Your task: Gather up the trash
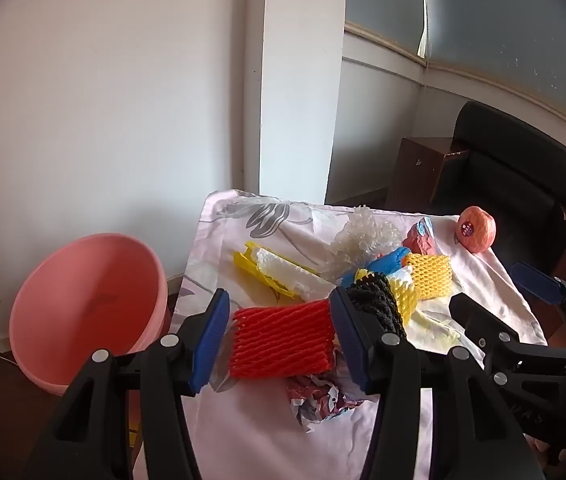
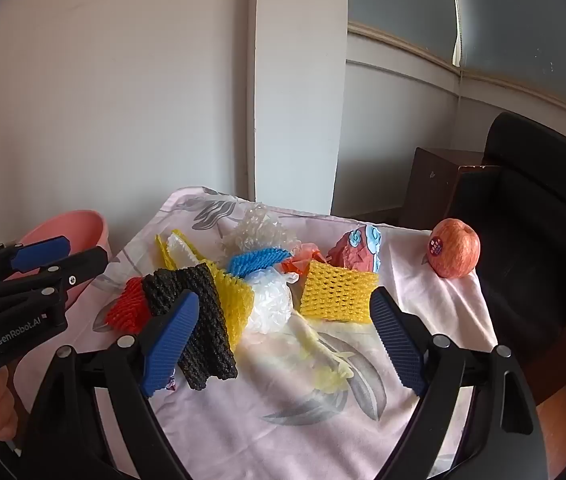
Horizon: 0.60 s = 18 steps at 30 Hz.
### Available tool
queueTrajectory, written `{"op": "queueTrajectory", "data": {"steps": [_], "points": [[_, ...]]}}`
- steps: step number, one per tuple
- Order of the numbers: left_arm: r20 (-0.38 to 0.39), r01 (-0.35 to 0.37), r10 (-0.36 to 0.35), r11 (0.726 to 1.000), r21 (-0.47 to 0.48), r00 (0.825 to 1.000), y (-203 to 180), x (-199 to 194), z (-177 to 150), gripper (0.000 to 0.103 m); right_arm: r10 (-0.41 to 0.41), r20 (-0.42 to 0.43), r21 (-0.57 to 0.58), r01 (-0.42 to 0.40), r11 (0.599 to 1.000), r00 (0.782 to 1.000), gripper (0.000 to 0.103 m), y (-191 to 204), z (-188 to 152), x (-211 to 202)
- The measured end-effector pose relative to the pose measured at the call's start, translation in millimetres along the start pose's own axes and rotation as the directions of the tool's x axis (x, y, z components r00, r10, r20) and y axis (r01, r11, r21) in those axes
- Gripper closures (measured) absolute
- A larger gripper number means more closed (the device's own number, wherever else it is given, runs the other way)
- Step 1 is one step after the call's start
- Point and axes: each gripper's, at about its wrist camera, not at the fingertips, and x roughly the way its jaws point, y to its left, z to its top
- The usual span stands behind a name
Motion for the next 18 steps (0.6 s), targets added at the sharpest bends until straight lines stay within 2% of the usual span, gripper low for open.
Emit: {"op": "queueTrajectory", "data": {"steps": [18], "points": [[-0.007,-0.001,0.001,1.000,0.007,1.000,-1.7,0.9,0.3,0.051,-0.003,0.001,0.009,0.003,1.000,1.000,0.015,-0.5,0.4,0.5]]}}
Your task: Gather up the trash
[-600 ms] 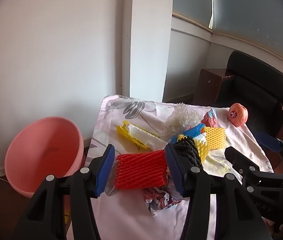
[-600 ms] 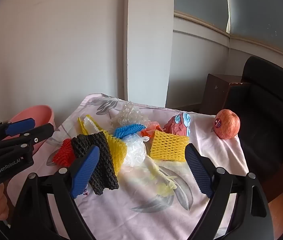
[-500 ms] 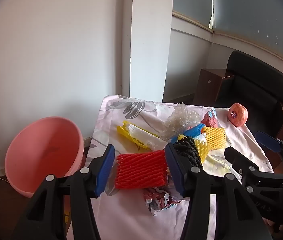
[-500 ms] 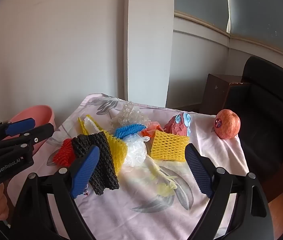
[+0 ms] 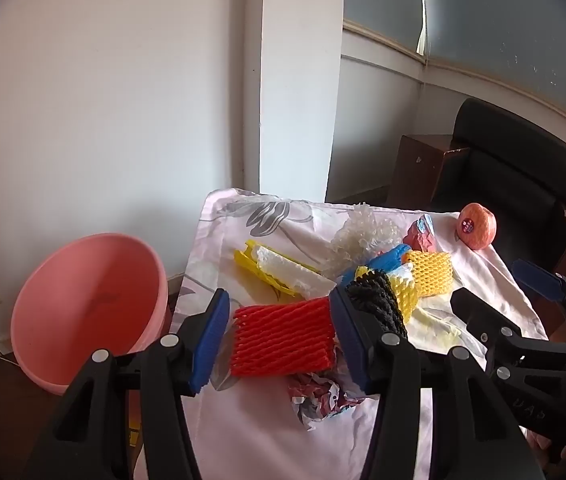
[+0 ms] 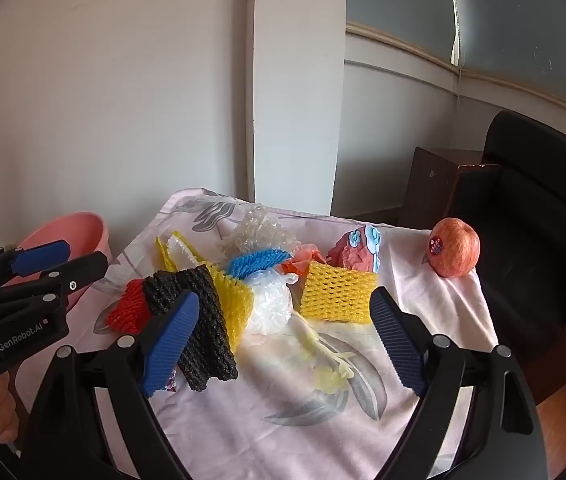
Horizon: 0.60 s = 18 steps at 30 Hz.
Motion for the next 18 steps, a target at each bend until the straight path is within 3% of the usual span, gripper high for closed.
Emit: {"op": "queueTrajectory", "data": {"steps": [18], "points": [[0.000,0.002,-0.002,1.000,-0.001,1.000,0.8,-0.7,-2.3,0.051,-0.001,0.000,0.011,0.001,1.000,1.000,0.015,-2.1,1.1,0.7]]}}
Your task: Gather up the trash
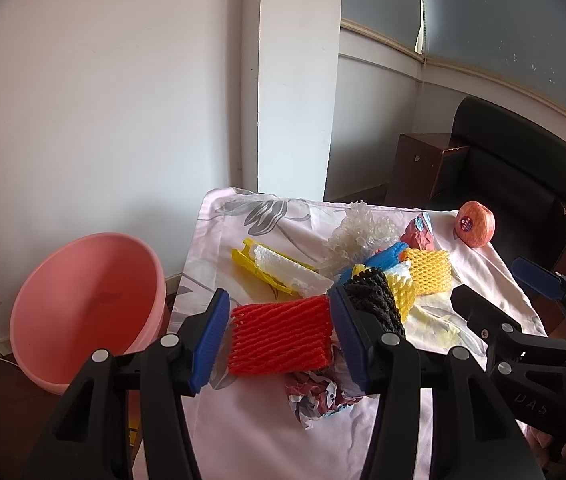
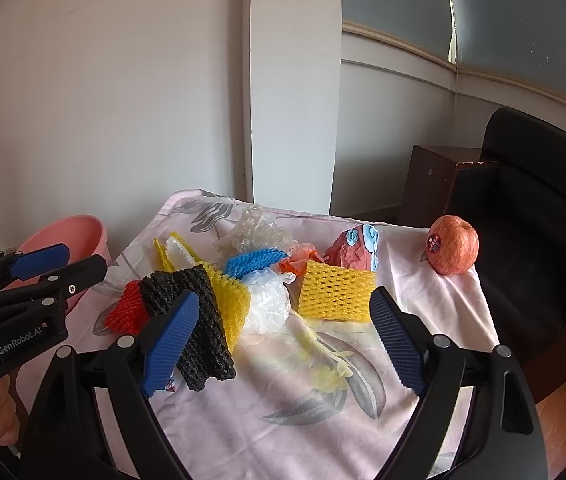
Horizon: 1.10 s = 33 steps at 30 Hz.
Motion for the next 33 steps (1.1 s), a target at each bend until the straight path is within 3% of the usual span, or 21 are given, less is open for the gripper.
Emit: {"op": "queueTrajectory", "data": {"steps": [33], "points": [[-0.003,0.000,0.000,1.000,0.004,1.000,-1.8,-1.8,-2.1,0.051,0.002,0.004,0.002,-0.002,1.000,1.000,0.015,1.9,0.2,-2.3]]}}
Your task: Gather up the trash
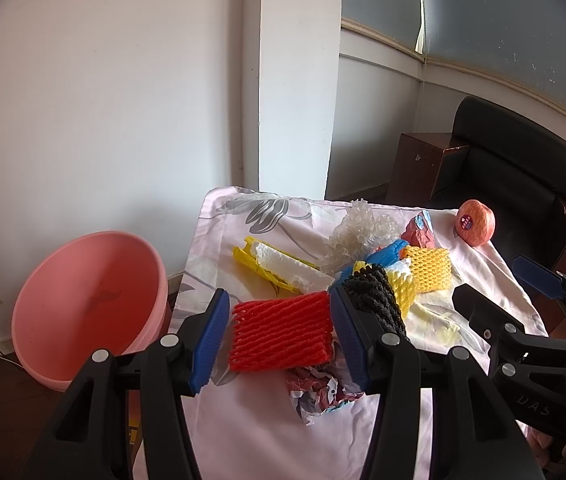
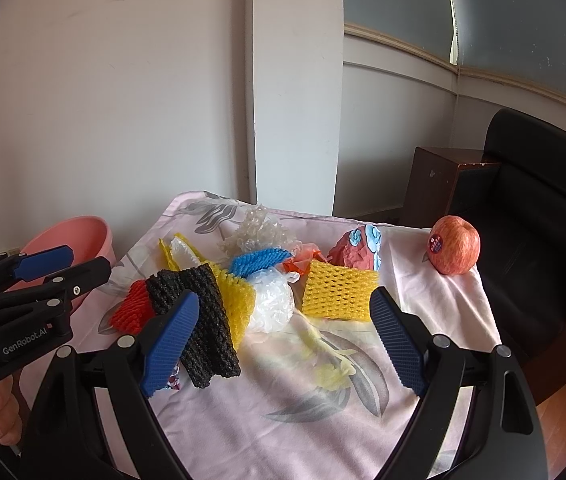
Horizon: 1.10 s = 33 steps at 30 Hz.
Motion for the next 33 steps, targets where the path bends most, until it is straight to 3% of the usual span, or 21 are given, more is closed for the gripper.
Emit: {"op": "queueTrajectory", "data": {"steps": [17,20,26,33], "points": [[0.010,0.037,-0.037,0.999,0.033,0.999,7.6,-8.4,-5.3,0.051,0.030,0.005,0.023,-0.030,0.999,1.000,0.015,-5.7,-4.4,-2.9],[0.005,0.037,-0.037,0.999,0.034,0.999,10.5,-8.4,-7.1,0.051,0.037,0.000,0.024,-0.037,0.999,0.999,0.021,-7.2,-5.7,-1.9],[-0.031,0.049,-0.048,0.998,0.027,0.998,17.6,-4.6,-14.6,0.051,0.059,-0.011,0.035,-0.058,0.998,0.998,0.022,-8.4,-9.1,0.1],[-0.070,0.103,-0.102,0.994,0.020,0.992,22.4,0.6,-26.7,0.051,0.111,-0.046,0.045,-0.109,0.993,0.993,0.034,-7.1,-13.5,5.7]]}}
